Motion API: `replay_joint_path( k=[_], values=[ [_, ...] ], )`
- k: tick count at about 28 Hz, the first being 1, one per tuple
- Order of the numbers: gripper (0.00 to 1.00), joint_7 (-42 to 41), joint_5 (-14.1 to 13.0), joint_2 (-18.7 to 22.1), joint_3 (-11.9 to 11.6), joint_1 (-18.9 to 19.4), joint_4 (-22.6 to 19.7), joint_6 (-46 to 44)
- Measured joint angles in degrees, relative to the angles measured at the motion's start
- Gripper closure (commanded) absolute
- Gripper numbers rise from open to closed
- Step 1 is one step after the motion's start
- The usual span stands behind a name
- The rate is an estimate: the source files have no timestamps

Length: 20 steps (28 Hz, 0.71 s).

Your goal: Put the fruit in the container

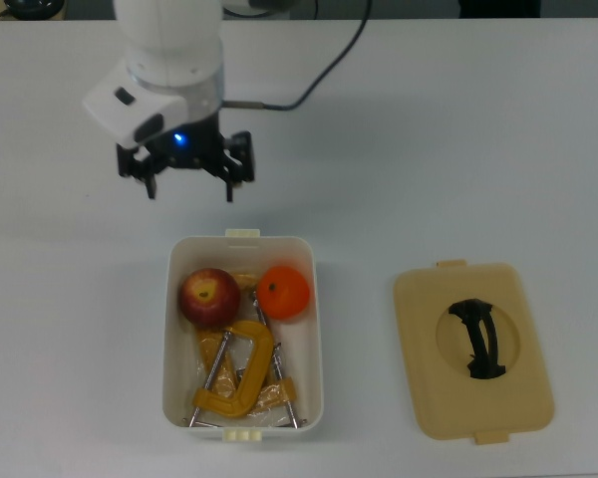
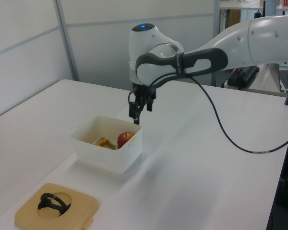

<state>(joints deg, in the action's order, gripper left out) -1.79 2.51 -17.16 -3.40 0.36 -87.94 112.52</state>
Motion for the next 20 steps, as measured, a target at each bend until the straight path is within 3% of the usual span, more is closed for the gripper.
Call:
replay_joint_path(
  k=[6,20],
  values=[
    [0.00,-3.88,0.05,1.32,-0.07,-2.29,0.00,-5.67],
    [0.00,-4.78,1.43,0.72,-0.07,-2.95,-0.49,-6.14]
  ],
)
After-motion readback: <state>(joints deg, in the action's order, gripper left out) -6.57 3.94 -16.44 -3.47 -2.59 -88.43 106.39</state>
